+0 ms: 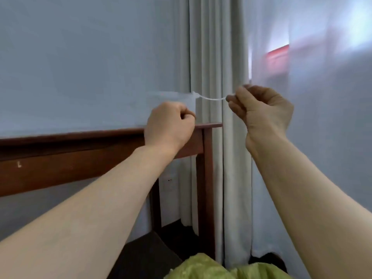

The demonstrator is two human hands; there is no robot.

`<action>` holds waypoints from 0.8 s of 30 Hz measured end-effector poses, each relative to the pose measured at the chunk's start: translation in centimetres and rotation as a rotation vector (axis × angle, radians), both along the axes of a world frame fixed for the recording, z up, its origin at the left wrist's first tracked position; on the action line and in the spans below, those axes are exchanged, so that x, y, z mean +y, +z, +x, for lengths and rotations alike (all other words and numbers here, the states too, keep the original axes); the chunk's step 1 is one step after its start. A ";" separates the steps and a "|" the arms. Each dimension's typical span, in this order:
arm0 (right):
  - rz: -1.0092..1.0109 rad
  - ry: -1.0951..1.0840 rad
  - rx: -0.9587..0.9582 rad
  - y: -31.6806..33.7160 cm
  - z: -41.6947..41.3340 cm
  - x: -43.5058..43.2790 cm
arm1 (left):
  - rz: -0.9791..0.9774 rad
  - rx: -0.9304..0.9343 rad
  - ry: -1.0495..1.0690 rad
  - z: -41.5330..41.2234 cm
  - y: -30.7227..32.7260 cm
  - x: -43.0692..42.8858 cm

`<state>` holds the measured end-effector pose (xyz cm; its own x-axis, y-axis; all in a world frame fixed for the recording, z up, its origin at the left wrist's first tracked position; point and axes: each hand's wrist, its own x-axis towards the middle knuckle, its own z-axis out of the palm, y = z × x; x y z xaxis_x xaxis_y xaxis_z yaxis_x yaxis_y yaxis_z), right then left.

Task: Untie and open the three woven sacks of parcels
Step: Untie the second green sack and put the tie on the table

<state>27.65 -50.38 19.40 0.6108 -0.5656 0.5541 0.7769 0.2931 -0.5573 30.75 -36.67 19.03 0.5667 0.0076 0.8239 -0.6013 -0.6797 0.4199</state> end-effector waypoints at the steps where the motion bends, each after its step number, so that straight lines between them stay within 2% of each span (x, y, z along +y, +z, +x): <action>1: -0.023 -0.004 -0.012 1.2 0.7 0.9 | -0.053 -0.006 0.020 0.4 1.3 0.9; 4: -0.157 -0.131 0.038 4.2 3.3 3.4 | -0.172 0.025 0.067 1.8 4.9 3.3; 7: -0.294 -0.214 0.139 6.3 6.5 5.6 | -0.171 0.112 0.102 3.3 6.9 5.2; 11: -0.713 -0.303 0.369 7.5 9.7 7.6 | -0.133 0.181 0.079 4.2 7.8 6.1; 13: -0.817 -0.377 0.430 7.1 10.0 7.8 | -0.132 0.164 0.056 4.2 7.6 6.1; 19: -0.756 -0.427 0.304 2.4 7.3 6.8 | -0.161 -0.016 -0.097 2.7 3.5 2.9; 24: -0.701 -0.384 0.362 -3.5 4.2 4.7 | -0.116 0.093 -0.202 0.8 -3.0 0.1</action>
